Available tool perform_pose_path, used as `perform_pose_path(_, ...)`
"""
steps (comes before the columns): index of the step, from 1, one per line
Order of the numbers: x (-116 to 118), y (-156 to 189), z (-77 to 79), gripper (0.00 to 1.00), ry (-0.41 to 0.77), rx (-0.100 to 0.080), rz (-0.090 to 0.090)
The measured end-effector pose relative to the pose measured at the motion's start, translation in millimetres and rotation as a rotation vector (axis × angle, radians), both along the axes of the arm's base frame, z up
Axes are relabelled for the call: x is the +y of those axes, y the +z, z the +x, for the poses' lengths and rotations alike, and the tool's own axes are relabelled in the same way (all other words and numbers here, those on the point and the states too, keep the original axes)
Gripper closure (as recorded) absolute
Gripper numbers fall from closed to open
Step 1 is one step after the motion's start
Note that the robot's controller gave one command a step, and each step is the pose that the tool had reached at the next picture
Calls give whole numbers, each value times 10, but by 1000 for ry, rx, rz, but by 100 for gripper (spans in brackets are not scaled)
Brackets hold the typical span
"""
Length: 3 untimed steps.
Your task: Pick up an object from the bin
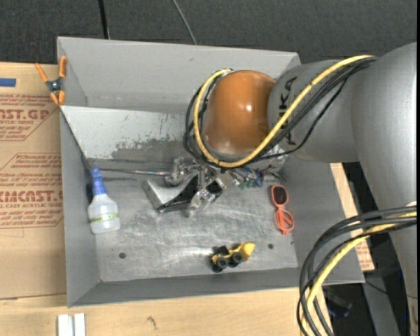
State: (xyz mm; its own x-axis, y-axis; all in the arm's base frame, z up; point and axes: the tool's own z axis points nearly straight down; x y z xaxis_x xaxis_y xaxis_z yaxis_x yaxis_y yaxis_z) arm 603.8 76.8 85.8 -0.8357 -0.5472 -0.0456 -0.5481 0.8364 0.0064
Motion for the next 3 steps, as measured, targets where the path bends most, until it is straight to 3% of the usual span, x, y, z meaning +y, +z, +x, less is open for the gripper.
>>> perform_pose_path(1, -2, -2, 0, 100, 0, 0, 0)
perform_pose_path(2, 37, 312, -128, 100, 19, 42, -29)
perform_pose_path(3, 137, 690, -132, 100, 23, 33, -29)
